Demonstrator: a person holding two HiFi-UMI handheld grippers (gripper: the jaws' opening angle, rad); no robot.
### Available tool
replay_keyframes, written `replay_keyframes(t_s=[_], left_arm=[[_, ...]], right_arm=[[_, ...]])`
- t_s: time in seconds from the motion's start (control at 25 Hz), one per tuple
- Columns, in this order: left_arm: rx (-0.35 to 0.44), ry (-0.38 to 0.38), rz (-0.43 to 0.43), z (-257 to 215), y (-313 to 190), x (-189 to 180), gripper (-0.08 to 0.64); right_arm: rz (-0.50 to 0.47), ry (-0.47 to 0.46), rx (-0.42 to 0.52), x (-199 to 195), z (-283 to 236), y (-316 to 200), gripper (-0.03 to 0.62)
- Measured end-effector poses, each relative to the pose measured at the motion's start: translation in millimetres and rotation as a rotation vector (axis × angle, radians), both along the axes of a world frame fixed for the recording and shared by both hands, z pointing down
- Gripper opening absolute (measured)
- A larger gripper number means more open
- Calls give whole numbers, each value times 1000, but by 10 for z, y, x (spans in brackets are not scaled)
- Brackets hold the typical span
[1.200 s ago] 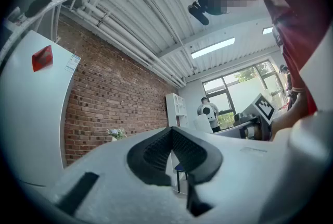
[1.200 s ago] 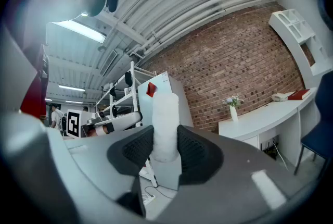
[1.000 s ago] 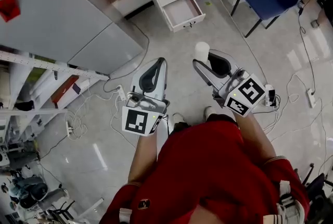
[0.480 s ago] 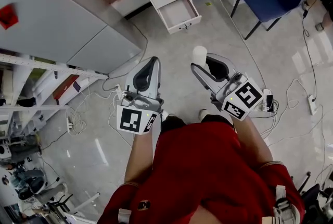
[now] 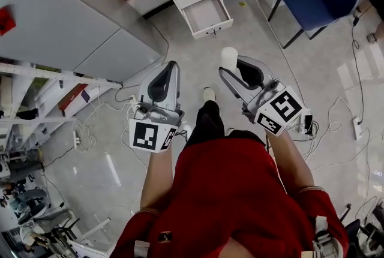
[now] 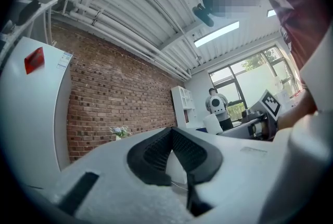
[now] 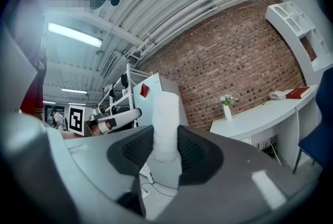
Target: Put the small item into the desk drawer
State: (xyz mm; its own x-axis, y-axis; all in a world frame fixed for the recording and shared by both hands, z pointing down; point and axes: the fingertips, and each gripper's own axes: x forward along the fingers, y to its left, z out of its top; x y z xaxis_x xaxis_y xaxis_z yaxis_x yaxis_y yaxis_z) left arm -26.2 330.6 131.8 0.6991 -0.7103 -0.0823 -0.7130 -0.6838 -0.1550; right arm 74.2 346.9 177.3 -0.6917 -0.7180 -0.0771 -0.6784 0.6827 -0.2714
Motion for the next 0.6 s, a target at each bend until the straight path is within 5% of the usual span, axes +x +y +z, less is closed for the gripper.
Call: replay_keyframes(t_s=[0.6], left_arm=[[-15, 36, -21, 465, -2080, -367, 6]], right_arm=[[-11, 159, -72, -353, 394, -2027, 149]])
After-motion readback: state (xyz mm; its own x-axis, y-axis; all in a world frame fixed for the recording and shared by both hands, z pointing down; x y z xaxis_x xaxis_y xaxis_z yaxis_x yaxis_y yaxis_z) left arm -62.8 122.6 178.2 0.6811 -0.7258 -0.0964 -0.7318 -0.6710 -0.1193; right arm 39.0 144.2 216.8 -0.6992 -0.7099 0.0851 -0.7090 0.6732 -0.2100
